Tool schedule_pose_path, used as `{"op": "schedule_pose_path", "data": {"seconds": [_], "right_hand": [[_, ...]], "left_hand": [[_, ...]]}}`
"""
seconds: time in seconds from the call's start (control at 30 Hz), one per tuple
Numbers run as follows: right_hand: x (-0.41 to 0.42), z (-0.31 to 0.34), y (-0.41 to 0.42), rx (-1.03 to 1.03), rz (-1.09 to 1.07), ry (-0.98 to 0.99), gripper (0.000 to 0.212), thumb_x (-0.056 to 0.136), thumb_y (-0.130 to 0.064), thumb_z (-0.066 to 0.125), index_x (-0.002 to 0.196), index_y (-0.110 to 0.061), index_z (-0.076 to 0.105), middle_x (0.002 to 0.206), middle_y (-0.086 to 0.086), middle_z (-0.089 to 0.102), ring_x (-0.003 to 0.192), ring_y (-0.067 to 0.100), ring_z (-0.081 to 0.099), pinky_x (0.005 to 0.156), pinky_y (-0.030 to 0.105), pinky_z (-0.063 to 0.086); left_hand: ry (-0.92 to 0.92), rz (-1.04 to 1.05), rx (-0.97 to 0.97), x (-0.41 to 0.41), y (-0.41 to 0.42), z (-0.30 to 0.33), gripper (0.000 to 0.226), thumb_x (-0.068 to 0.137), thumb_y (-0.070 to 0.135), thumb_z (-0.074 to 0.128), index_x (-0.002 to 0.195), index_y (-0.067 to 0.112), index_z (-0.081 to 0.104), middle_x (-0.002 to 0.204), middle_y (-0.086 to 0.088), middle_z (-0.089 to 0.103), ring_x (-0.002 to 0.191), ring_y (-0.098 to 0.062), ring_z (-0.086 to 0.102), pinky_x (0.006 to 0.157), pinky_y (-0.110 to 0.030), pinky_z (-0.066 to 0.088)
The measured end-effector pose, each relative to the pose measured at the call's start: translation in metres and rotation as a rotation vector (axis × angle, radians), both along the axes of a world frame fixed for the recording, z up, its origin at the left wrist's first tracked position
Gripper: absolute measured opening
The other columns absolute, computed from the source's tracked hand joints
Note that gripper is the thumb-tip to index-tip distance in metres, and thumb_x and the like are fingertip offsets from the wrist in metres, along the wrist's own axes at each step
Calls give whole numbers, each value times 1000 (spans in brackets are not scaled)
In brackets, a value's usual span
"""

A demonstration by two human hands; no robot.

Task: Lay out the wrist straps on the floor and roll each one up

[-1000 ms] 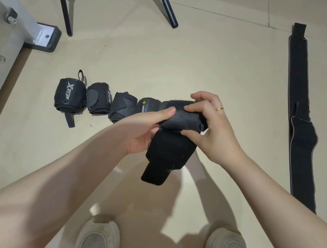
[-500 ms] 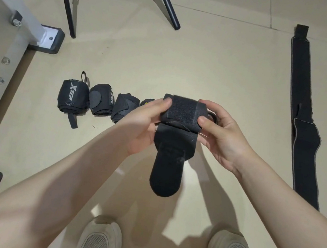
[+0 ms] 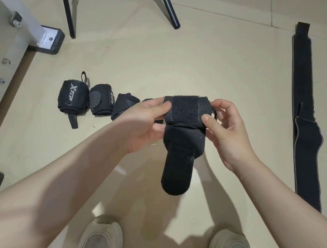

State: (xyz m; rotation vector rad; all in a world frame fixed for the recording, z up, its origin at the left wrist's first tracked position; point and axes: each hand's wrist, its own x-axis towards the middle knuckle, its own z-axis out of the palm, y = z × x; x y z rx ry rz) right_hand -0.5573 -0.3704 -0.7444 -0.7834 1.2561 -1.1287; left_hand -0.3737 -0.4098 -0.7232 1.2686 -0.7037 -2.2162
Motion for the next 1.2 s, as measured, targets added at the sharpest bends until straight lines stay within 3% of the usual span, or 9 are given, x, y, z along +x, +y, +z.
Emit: {"op": "schedule_pose_path", "data": {"seconds": [0.23,0.37,0.6,0.7,0.83,0.93,1.07,1.13,1.2], "right_hand": [[6,-4,-4,-7,-7,76,24,93,-6,55,111,-23,57,109,4,61,96,17,60,78,25,51],[9,-4,-4,10,12,138,28,96,-11,51,116,-28,59,121,1,63,113,21,59,95,36,49],[6,12,-9,187,45,-102,13,95,-17,52,101,-27,58,97,-1,62,77,19,62,58,26,52],[7,15,-14,308,8,-111,12,92,-14,59,87,-21,50,83,0,60,68,22,62,57,30,56],[6,15,-16,300,-30,-128,20,90,-3,58,85,-18,47,82,3,58,65,20,63,56,29,57],[2,16,-13,241,22,-119,20,90,1,56,86,-17,47,87,5,54,64,19,62,60,32,58],[1,11,-6,163,146,36,20,92,-1,55,92,-20,48,96,-1,53,73,14,61,70,33,59],[-7,8,-1,19,214,307,31,94,1,49,100,-29,55,108,-7,54,97,13,57,94,35,49],[-15,8,5,-156,350,569,54,89,8,45,108,-41,56,129,-21,43,128,5,36,109,17,27]], "left_hand": [[50,38,-13,0,5,-2,30,100,13,41,127,7,54,87,-3,67,59,-11,65,55,-22,53],[55,38,-15,1,10,-8,26,95,13,51,120,16,58,108,-9,60,84,-25,64,73,-34,58],[86,107,-37,1,10,-15,44,89,-3,53,129,14,50,106,-8,62,86,-22,63,70,-30,56],[-46,88,-149,-3,10,-13,48,84,-16,53,120,16,54,98,-4,62,80,-16,64,69,-30,57],[-18,108,-138,-2,9,-14,50,87,-6,57,128,20,47,117,-3,60,84,-16,68,70,-31,58],[48,112,22,0,6,-15,41,92,17,58,131,18,46,125,-5,58,94,-23,69,74,-34,58],[23,78,84,-2,5,-18,14,92,10,55,104,14,62,102,-9,71,97,-26,68,77,-34,59],[-23,121,93,0,5,-23,11,91,7,56,97,14,63,90,-6,72,89,-23,70,71,-32,59],[-51,148,102,2,5,-27,13,91,6,56,99,14,62,83,-3,71,79,-18,70,67,-32,59]]}}
